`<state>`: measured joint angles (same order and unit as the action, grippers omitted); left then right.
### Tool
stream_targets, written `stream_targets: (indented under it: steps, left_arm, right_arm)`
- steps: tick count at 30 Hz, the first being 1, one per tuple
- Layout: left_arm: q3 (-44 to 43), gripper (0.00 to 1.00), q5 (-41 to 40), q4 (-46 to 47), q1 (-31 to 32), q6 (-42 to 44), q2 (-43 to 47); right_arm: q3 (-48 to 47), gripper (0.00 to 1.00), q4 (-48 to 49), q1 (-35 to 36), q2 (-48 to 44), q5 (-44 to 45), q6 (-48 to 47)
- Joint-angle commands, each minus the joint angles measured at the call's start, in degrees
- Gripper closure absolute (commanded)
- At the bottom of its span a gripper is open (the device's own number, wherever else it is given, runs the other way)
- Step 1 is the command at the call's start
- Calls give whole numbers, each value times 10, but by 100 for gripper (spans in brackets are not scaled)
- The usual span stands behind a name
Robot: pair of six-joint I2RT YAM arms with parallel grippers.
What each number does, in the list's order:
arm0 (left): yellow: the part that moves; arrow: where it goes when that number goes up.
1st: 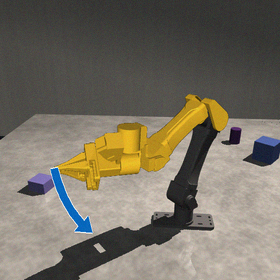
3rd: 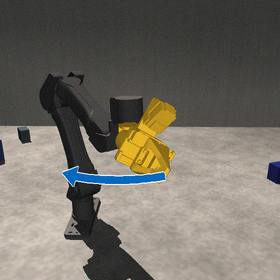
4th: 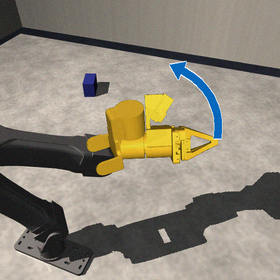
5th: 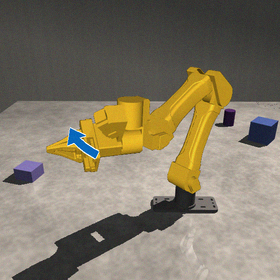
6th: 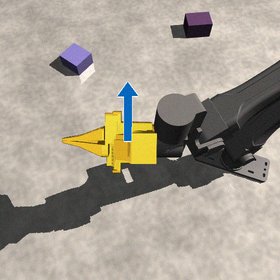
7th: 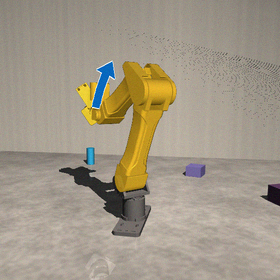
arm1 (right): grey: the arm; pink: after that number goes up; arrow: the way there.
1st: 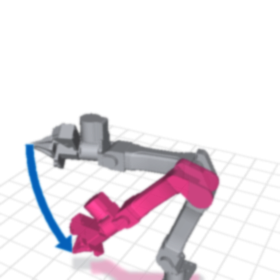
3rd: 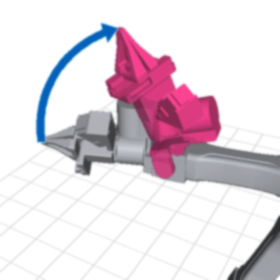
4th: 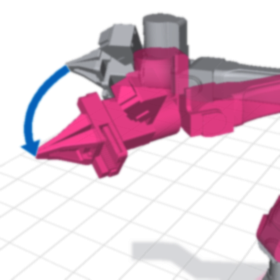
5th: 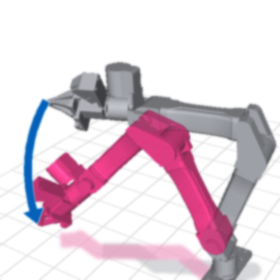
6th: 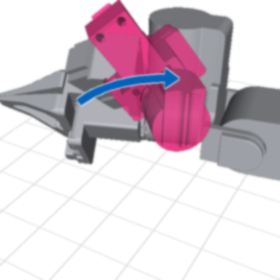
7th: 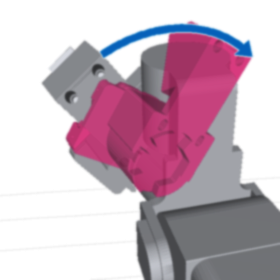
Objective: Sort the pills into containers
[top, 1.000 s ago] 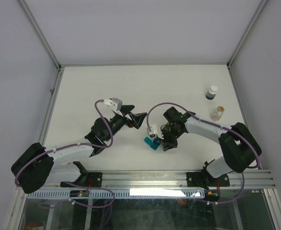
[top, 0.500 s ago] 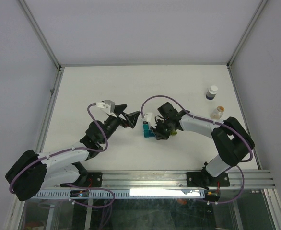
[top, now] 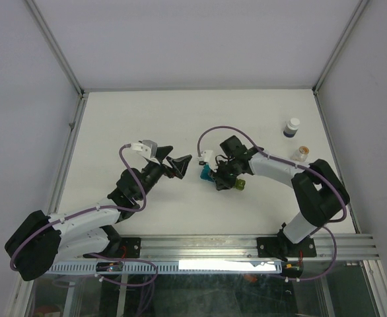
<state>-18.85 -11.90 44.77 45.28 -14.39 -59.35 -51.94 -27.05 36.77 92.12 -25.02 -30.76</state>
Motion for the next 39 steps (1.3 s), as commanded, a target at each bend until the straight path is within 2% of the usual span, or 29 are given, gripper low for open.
stream_targets:
  steps: [1, 6, 8, 11, 14, 17, 20, 22, 24, 27, 32, 35, 39]
  left_arm:
    - [-13, 8, 28, 16, -3, -6, 7]
    - [-26, 6, 58, 19, -4, -15, 7]
    - [-31, 1, 71, 25, -4, -21, 4]
    - [-47, 1, 109, 44, -7, -36, -15]
    - [-89, 1, 157, 57, -13, -54, -56]
    - [-161, 1, 212, 55, -22, -57, -111]
    - [-262, 1, 254, 48, -28, -59, -168]
    - [-325, 1, 280, 48, -29, -59, -214]
    - [-394, 1, 311, 52, -29, -56, -265]
    - [-497, 1, 373, 52, -29, -51, -341]
    - [-650, 1, 479, -26, -29, 2, -438]
    - [-665, 1, 488, -74, -29, 58, -447]
    - [-620, 1, 493, -111, -30, 93, -429]
  right_arm:
    - [-33, 84, -63, -14, -43, -79, -70]
    - [-36, 84, -82, -70, -78, -80, -83]
    - [-38, 84, -88, -112, -108, -104, -85]
    - [-36, 82, -98, -166, -163, -150, -91]
    - [-37, 70, -66, -235, -218, -147, -50]
    - [-44, 52, -20, -328, -250, -136, 8]
    - [-73, 33, 5, -401, -250, -110, 25]
    - [-124, 25, 1, -462, -224, -111, 32]
    - [-187, 22, -35, -498, -182, -118, 32]
    - [-267, 21, -87, -514, -118, -86, 17]
    - [-309, 21, -75, -516, -48, -31, 26]
    - [-364, 21, -95, -516, 16, 2, 35]
    - [-438, 21, -124, -516, 99, 41, 36]
